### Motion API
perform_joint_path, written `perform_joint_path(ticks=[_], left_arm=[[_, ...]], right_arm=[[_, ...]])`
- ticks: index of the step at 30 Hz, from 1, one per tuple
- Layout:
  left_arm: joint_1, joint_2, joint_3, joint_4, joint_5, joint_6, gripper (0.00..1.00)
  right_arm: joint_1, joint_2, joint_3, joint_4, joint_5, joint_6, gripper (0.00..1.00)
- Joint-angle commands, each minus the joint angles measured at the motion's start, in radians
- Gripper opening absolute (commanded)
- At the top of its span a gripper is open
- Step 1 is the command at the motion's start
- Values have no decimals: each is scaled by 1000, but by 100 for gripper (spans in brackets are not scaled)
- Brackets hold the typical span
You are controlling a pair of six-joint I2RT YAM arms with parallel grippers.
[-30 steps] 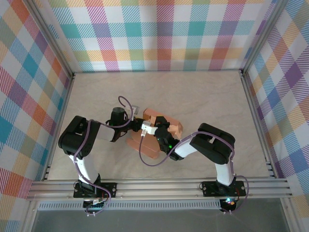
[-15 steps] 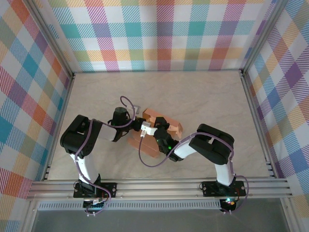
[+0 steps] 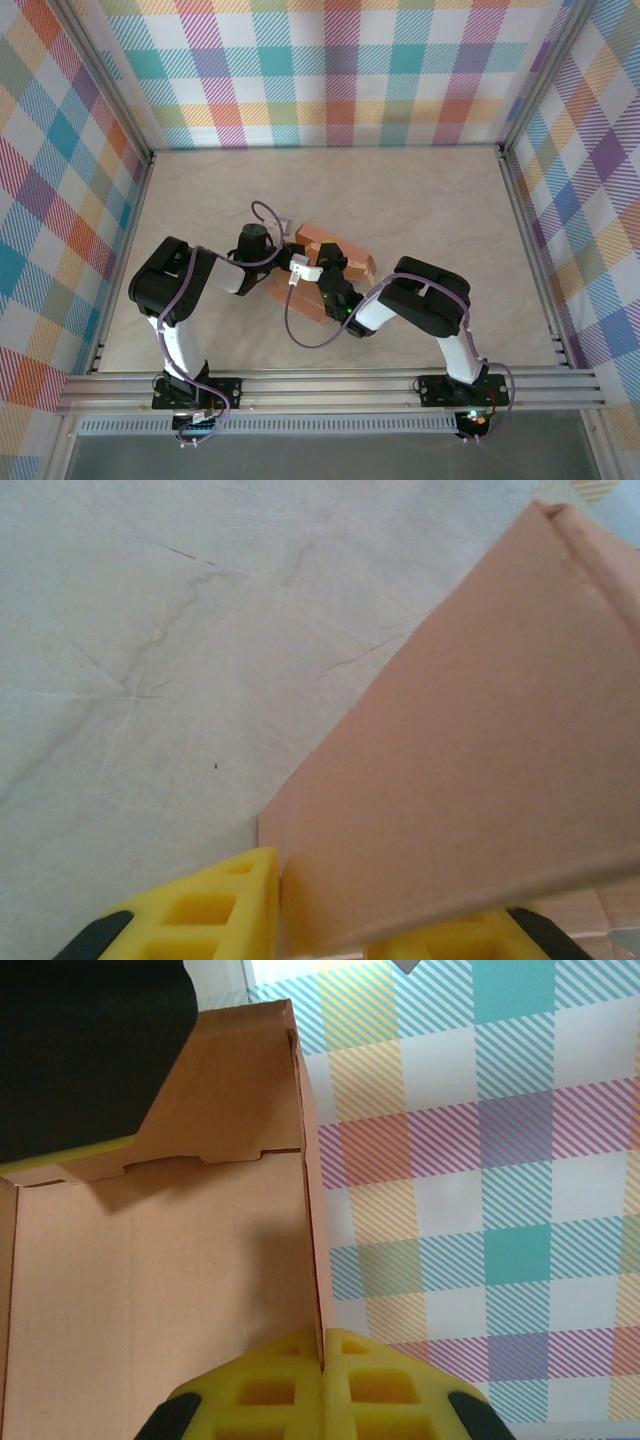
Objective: Fold the paper box
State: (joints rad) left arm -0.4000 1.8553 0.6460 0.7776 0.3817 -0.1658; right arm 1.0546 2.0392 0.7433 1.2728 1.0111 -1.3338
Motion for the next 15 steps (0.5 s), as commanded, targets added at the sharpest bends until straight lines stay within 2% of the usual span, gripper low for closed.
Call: perform_joint_path(ticks=[1, 15], left_arm=[[-23, 36, -19, 32, 2, -28, 26], [-23, 75, -23, 71, -9, -31, 24]], right_arm=[[27, 47, 4, 10, -63, -16, 0], [26, 78, -12, -2, -60, 2, 0]])
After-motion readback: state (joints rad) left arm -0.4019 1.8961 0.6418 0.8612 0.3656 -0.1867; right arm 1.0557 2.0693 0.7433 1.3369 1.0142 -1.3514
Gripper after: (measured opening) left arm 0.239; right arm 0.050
